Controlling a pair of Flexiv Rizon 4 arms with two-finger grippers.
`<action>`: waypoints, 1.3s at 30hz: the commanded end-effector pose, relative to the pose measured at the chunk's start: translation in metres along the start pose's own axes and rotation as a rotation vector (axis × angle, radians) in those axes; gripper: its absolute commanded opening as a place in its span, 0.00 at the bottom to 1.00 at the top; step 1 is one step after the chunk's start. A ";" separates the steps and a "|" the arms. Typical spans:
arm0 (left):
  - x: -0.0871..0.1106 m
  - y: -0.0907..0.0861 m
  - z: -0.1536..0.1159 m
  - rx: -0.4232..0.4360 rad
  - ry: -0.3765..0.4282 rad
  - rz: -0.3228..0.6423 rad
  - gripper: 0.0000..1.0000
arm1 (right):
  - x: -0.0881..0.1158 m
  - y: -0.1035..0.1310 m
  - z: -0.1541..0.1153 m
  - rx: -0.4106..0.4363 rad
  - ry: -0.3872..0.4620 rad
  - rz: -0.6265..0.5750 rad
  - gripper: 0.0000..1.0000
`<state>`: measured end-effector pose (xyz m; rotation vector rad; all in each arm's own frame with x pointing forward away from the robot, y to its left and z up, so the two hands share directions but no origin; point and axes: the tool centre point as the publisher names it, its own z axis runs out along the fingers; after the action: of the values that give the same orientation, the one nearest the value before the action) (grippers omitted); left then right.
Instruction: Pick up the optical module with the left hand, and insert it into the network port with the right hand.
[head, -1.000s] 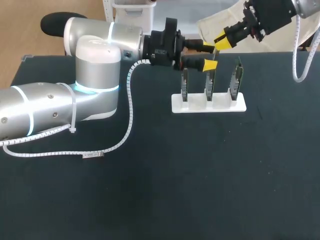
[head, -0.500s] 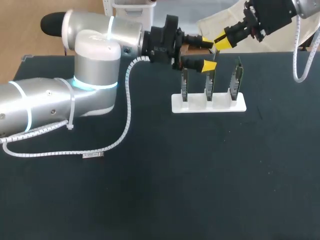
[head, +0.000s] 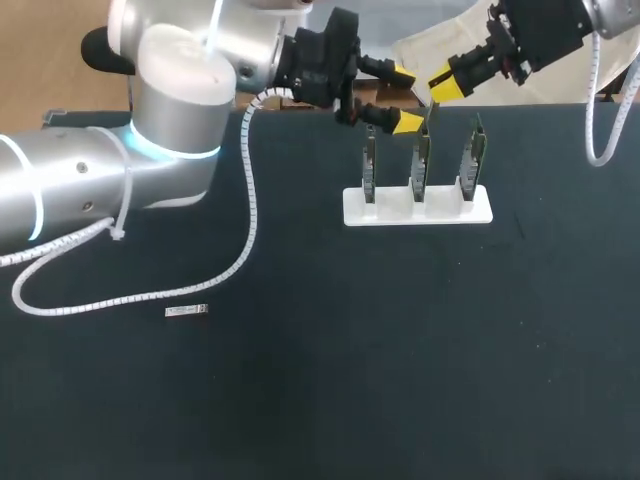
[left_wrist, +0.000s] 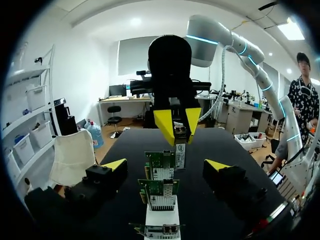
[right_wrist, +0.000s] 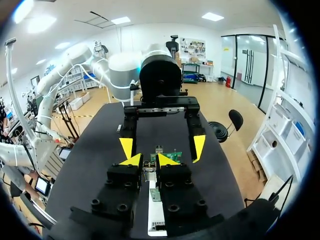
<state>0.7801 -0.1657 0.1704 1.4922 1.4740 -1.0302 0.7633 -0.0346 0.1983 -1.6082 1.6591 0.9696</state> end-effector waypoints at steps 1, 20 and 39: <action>-0.004 -0.002 -0.002 0.000 0.062 -0.004 1.00 | 0.000 -0.002 0.000 -0.004 0.000 -0.004 0.00; 0.008 -0.008 -0.003 -0.007 0.202 -0.039 1.00 | 0.000 -0.004 -0.002 -0.002 0.005 -0.006 0.00; 0.013 -0.010 -0.001 0.013 0.253 -0.013 1.00 | -0.001 -0.007 0.001 -0.007 0.014 -0.009 0.00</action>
<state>0.7664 -0.1588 0.1591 1.6649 1.6544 -0.8779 0.7689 -0.0331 0.1977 -1.6274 1.6579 0.9598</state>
